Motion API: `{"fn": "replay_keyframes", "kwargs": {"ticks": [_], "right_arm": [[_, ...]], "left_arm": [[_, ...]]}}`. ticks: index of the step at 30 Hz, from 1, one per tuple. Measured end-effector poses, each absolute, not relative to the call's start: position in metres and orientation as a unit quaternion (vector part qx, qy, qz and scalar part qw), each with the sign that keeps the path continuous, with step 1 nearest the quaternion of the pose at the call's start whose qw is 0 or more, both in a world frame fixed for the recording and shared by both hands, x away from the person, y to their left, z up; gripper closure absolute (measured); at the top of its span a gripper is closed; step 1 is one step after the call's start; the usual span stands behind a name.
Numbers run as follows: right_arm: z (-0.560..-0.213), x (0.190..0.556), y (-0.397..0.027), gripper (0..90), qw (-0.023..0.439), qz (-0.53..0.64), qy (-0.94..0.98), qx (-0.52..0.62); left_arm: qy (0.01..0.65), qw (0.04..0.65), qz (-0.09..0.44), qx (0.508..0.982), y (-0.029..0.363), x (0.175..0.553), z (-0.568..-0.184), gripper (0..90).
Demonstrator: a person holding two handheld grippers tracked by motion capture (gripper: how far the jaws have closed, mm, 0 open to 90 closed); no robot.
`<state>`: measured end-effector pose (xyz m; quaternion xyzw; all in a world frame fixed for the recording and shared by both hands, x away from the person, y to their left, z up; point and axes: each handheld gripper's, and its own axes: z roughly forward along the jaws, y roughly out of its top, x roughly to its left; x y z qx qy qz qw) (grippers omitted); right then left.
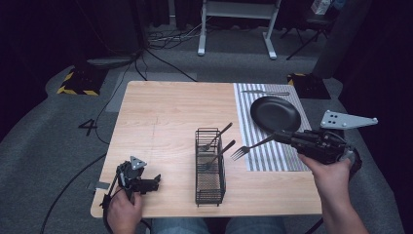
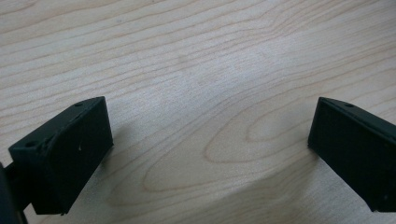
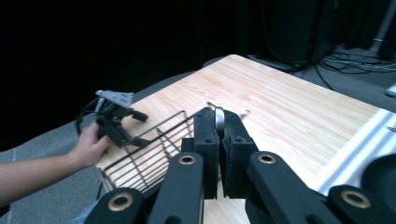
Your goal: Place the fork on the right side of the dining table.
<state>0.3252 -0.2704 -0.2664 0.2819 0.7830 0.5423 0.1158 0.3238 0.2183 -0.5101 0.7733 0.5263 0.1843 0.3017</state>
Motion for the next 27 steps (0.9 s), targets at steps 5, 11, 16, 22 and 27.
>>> {"fn": "replay_keyframes", "kwargs": {"ticks": [5,11,16,22,27], "right_arm": [[-0.269,0.333,-0.283,86.9,0.131,0.534,0.778,0.304],[-0.275,0.343,-0.299,86.9,0.143,0.527,0.769,0.331],[-0.280,0.352,-0.310,86.9,0.151,0.522,0.762,0.352],[-0.289,0.366,-0.322,86.9,0.161,0.509,0.756,0.380],[-0.299,0.381,-0.332,86.9,0.165,0.491,0.752,0.406]], "left_arm": [[0.526,0.302,0.184,0.773,0.218,0.324,-0.510,0.0],[0.526,0.302,0.184,0.773,0.218,0.324,-0.510,0.0],[0.526,0.302,0.185,0.773,0.218,0.324,-0.510,0.0],[0.526,0.302,0.185,0.774,0.218,0.324,-0.510,0.0],[0.526,0.302,0.184,0.773,0.218,0.324,-0.510,0.0]]}}
